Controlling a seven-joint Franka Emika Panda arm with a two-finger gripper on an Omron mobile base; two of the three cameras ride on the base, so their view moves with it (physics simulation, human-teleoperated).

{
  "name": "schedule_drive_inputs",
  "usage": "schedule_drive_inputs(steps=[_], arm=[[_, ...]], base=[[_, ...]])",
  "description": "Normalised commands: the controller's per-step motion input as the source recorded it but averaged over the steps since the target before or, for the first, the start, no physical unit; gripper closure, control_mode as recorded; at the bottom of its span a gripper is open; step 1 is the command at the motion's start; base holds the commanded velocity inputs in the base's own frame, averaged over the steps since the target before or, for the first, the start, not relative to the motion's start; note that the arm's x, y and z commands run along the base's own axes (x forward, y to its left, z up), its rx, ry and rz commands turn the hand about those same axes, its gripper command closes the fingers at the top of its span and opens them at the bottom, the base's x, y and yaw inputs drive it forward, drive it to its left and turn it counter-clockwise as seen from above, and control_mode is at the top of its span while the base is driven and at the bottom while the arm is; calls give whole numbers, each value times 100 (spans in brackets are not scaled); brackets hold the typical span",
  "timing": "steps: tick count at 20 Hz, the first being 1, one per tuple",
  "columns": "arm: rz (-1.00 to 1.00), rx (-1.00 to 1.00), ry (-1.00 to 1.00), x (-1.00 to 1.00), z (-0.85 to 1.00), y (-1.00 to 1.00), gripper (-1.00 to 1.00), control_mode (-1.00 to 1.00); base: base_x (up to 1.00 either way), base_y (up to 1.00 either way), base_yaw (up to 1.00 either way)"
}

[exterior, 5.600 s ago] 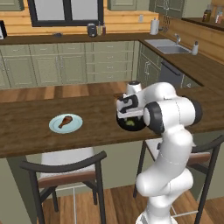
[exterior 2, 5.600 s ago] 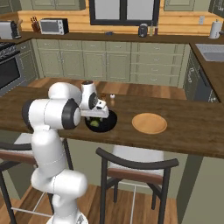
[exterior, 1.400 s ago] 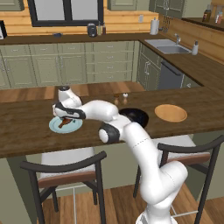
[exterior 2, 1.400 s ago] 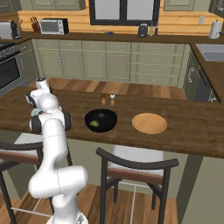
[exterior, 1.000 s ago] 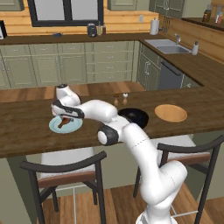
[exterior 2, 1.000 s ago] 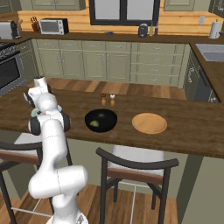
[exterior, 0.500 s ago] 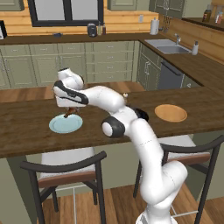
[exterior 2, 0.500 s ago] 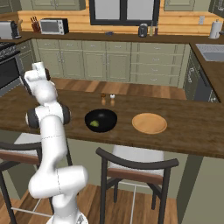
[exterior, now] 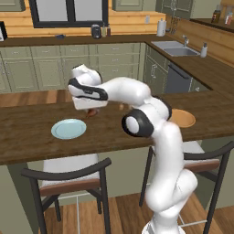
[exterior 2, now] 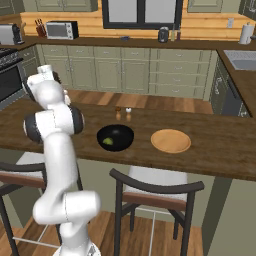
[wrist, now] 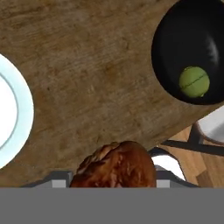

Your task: Pick the chicken drumstick and lime from their plates and place them in the bowl. Then put the bowl in the fridge.

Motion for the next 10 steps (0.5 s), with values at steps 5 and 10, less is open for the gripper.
schedule_drive_inputs(steps=[5,10], arm=[[0,6,-13,-97,0,-100,100,-100],[1,10,-20,-65,4,-100,100,-100]], base=[[0,0,0],[0,0,0]])
